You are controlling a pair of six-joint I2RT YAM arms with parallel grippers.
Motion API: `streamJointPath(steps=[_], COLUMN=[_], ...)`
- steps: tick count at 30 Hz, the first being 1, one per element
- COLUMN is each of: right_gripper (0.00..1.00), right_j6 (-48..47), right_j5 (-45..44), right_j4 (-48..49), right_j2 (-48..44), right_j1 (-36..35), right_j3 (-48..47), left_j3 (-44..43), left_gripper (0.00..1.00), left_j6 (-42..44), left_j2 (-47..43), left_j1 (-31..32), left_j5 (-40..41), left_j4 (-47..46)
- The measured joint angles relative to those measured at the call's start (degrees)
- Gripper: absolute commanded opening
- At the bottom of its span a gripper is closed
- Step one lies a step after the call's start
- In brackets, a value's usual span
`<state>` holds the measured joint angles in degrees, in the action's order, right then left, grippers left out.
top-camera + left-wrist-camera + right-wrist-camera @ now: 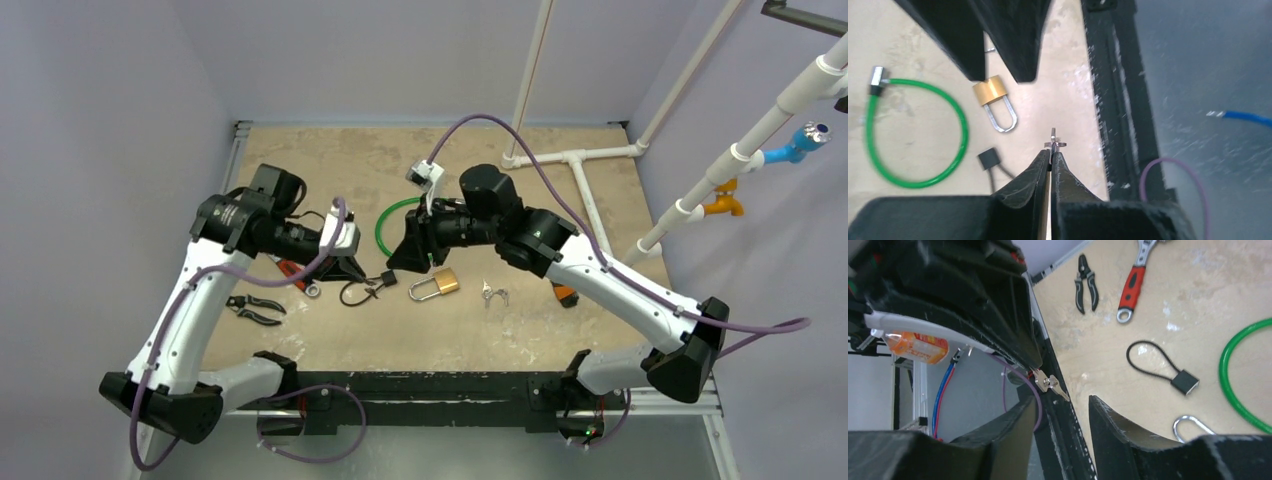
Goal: Unlock with the key
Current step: Pick up the key from the center of the board.
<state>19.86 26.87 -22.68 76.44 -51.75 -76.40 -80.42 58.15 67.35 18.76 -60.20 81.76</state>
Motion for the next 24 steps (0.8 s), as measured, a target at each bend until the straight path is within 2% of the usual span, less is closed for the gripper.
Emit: streamJointPath(steps=[3,6,9,13,15,18,24], right_gripper=[0.49,0.53,0.56,0.6,0.6,0.59,0.55], right_j6=[1.03,3.56,6.25,9.2,11.04,14.71,20.68], right_j5=[2.84,7.41,10.78,14.91,17.9,22.14,28.0], right_j4=[1.64,5.16,9.09,13.49,16.98,23.98,34.18], right_j2=[-0.17,-0.39,-0.5,-0.46,-0.24,0.7,3.91], right_j1=[2.47,5.99,8.76,9.75,9.66,9.51,9.38], right_j3=[-1.27,-1.27,-0.35,1.31,2.25,3.98,8.48], left_j3=[0.02,2.67,9.57,20.85,25.86,31.47,35.45], left_gripper=[0.0,0.0,0.0,0.0,0.0,0.0,0.0], left_j6=[5.99,12.52,21.31,38.66,46.49,52.85,58.23], left_j2=[-4.35,-12.9,-23.37,-35.1,-38.32,-41.46,-41.92], left_j1=[1.18,4.35,7.5,8.66,8.7,8.7,8.7], left_j5=[4.98,9.84,13.35,15.15,15.19,13.9,9.05], left_j4=[-0.7,-6.84,-14.01,-19.52,-22.29,-26.69,-35.93])
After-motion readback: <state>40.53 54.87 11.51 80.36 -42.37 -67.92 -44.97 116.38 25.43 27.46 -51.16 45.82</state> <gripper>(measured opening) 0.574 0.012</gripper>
